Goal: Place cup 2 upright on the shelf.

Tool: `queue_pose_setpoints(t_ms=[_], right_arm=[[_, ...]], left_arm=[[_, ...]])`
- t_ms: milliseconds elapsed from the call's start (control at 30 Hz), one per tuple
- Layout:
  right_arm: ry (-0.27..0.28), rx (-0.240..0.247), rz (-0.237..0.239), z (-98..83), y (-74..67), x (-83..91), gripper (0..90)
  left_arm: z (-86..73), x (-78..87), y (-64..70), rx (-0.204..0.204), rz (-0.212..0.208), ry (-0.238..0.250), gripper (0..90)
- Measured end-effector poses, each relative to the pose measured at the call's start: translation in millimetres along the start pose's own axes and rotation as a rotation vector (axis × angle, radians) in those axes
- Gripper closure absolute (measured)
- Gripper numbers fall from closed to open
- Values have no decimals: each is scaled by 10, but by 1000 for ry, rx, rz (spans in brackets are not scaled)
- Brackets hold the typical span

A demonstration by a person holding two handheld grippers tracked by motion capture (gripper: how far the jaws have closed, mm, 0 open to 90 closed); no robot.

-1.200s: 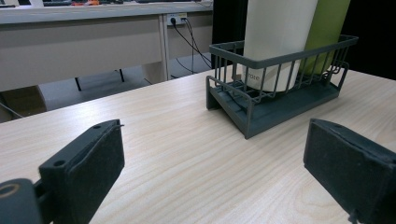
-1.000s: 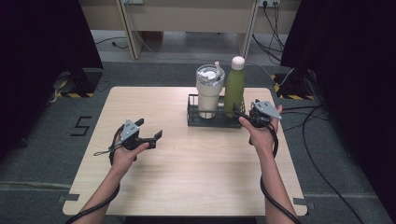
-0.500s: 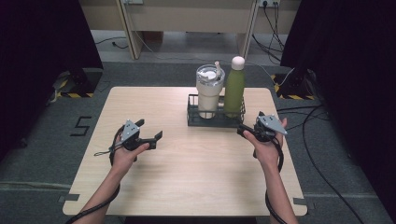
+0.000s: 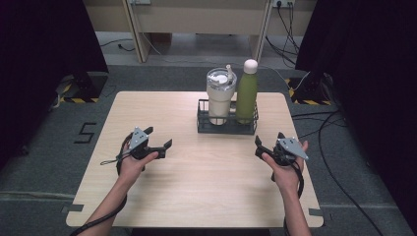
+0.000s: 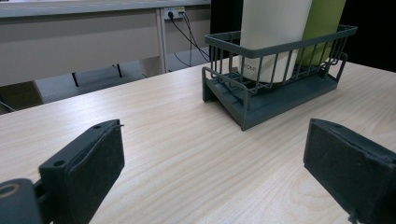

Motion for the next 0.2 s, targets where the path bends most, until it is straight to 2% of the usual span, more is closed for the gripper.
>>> queue_pose_setpoints(t_ms=[200], right_arm=[[8,-3,-4,2,30,46,145]], left_arm=[[28,-4,11,14,-1,12,44]])
Point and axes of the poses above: each handheld gripper's, and its own axes: x roughly backward along the jaws, z roughly out of its top, y roughly to its right, the point moved 8 cm from there along -x, roughly forward along the jaws
